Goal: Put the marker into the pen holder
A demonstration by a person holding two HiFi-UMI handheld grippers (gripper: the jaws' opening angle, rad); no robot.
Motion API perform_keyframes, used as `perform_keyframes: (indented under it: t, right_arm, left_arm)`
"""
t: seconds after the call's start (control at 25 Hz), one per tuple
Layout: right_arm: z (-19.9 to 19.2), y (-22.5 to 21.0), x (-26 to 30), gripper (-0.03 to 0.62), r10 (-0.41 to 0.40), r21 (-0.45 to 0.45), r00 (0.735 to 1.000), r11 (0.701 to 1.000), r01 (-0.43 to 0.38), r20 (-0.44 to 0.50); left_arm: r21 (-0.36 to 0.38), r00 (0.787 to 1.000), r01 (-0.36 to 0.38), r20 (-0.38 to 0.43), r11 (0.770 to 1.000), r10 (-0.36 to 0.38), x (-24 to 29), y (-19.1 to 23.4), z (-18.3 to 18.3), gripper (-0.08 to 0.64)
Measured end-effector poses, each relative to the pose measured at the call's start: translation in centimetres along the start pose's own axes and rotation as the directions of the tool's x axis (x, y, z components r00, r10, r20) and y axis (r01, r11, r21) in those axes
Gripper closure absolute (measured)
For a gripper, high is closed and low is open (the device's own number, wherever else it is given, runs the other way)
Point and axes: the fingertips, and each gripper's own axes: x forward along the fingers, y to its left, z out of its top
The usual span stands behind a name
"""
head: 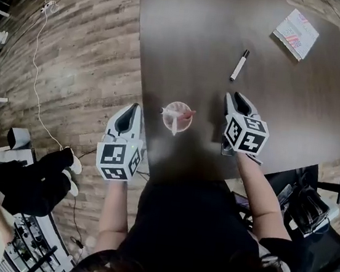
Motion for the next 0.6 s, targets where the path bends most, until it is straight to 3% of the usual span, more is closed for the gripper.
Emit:
perform_keyframes:
  t: [0.24, 0.6]
  right_arm:
    - [0.1, -1.0, 2.1, 0.474, -0.102, 0.057, 0.995, 0.993, 0.101, 0.006]
    - [-0.3, -3.3, 5.0, 0.454, -0.199, 0.092, 0.98, 0.975, 0.2, -0.024]
  left_arm:
    - [0.036, 0.995, 0.094, -0.038, 0.995, -0.092, 3.4, 1.7, 0.2, 0.532]
    - [0.059, 0.984, 0.173, -0.06, 0.983, -0.17, 9.1, 2.4, 1.2, 0.532]
